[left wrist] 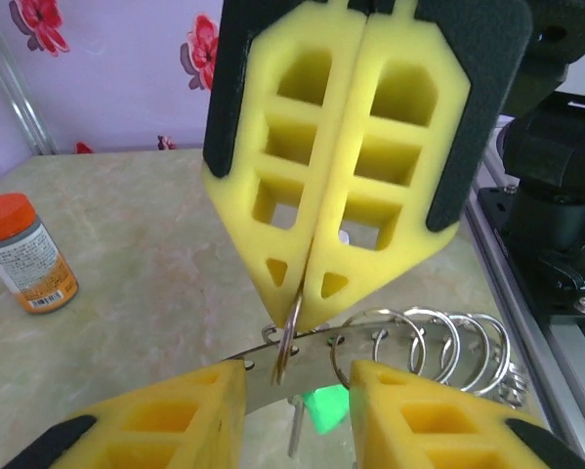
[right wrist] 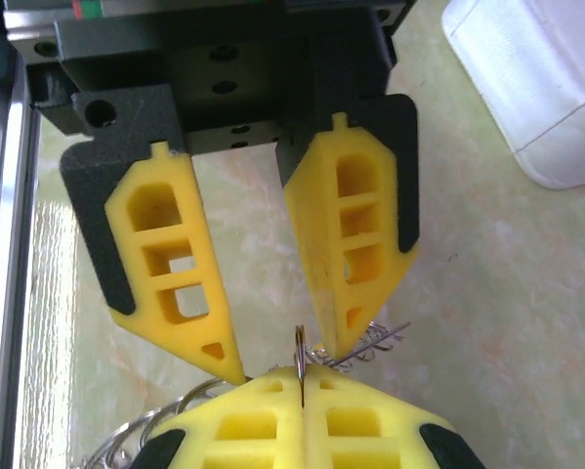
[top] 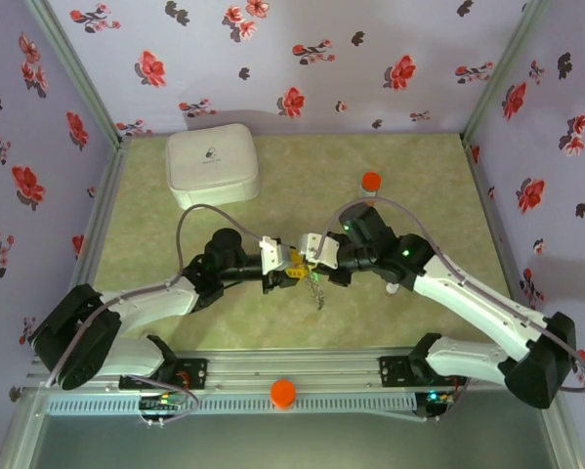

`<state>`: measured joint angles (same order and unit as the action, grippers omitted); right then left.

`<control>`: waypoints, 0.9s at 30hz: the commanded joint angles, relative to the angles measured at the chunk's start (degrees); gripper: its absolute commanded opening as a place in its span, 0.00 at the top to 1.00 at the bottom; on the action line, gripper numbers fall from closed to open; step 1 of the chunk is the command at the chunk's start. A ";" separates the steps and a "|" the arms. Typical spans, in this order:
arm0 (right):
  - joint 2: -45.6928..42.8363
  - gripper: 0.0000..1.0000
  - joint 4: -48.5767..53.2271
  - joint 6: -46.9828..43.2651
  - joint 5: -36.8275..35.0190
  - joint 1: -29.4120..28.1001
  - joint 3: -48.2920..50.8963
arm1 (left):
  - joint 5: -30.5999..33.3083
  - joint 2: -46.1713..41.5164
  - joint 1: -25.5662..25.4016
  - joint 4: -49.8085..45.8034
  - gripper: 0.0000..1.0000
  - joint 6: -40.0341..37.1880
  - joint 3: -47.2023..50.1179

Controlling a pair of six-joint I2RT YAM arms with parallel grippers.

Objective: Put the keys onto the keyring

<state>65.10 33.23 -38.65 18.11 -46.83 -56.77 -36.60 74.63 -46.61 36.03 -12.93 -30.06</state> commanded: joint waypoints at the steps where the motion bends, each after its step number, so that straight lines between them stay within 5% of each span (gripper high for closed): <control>1: 0.79 1.00 4.11 -3.96 -1.98 -1.07 -2.98 | 1.12 -0.48 -0.41 -1.75 0.71 -2.52 -1.74; 10: 2.29 1.00 2.74 -1.86 -1.24 -2.17 -4.34 | -0.23 2.36 -0.50 2.83 0.92 -1.43 -2.99; 12: 0.02 0.91 0.14 2.00 3.31 -0.06 -3.09 | -0.23 2.21 -0.50 3.41 1.00 -1.40 -2.69; 15: -5.43 0.72 -8.20 9.23 11.50 5.40 2.37 | -0.77 1.58 -0.50 5.21 1.00 -0.14 -1.63; 22: -10.88 0.73 -14.59 14.44 12.15 7.98 11.80 | -3.92 4.80 -0.41 22.42 1.00 9.61 1.87; 27: -15.09 0.74 -19.66 17.14 10.94 7.98 15.92 | -4.79 6.65 -0.42 25.36 1.00 11.08 1.93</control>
<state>52.03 19.16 -24.99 28.12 -38.92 -41.58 -39.35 80.77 -46.89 53.60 -4.54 -28.40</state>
